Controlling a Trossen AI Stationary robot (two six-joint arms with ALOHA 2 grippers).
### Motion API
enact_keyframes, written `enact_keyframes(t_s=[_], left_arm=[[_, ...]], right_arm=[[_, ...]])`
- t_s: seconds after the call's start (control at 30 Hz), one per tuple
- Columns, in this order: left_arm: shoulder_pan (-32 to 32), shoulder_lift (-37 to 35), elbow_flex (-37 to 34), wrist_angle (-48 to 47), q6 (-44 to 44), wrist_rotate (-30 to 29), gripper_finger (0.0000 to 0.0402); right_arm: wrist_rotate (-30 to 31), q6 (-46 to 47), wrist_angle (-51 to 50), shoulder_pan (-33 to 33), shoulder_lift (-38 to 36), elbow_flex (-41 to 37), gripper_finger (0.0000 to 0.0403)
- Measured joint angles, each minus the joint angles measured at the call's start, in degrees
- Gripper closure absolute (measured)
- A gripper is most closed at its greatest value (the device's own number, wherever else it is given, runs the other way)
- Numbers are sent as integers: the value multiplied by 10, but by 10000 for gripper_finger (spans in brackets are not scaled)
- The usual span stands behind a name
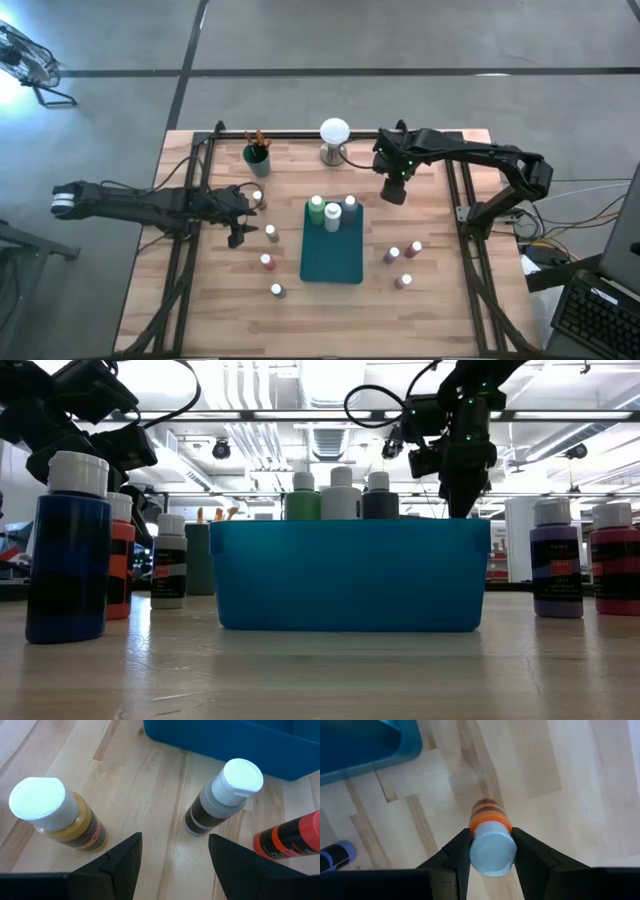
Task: Pick & Place Paint Supplies
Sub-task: Put the orange paint bottle into the blue bin
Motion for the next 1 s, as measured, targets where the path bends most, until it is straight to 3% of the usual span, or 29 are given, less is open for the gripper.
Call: enact_keyframes(t_s=[0.53,1.0], left_arm=[[0,0,0,0,0,0,167],[0,0,0,0,0,0,167]], right_arm=[[0,30,-22,52,-2,2,289],[2,68,-66,95,-7,73,289]])
